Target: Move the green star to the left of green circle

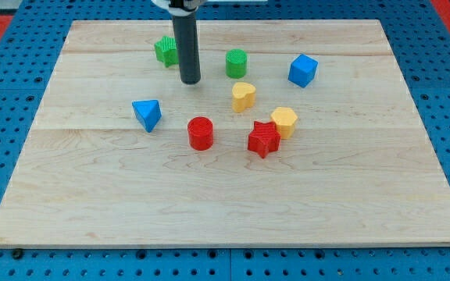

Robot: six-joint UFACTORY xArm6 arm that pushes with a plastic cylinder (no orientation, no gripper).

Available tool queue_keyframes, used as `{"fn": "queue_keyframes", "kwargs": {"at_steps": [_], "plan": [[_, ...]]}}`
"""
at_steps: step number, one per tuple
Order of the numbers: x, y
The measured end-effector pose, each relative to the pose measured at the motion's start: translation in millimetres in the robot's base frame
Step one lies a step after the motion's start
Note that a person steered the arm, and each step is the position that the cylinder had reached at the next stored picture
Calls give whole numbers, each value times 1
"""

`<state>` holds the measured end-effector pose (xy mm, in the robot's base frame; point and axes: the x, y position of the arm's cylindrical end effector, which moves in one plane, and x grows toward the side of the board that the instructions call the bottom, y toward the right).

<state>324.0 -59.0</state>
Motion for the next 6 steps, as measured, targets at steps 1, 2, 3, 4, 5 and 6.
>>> {"fn": "queue_keyframes", "kwargs": {"at_steps": [1, 2, 3, 4, 5, 6], "plan": [[-40, 10], [-71, 14], [-111, -40], [-77, -45], [-51, -53], [-59, -51]]}}
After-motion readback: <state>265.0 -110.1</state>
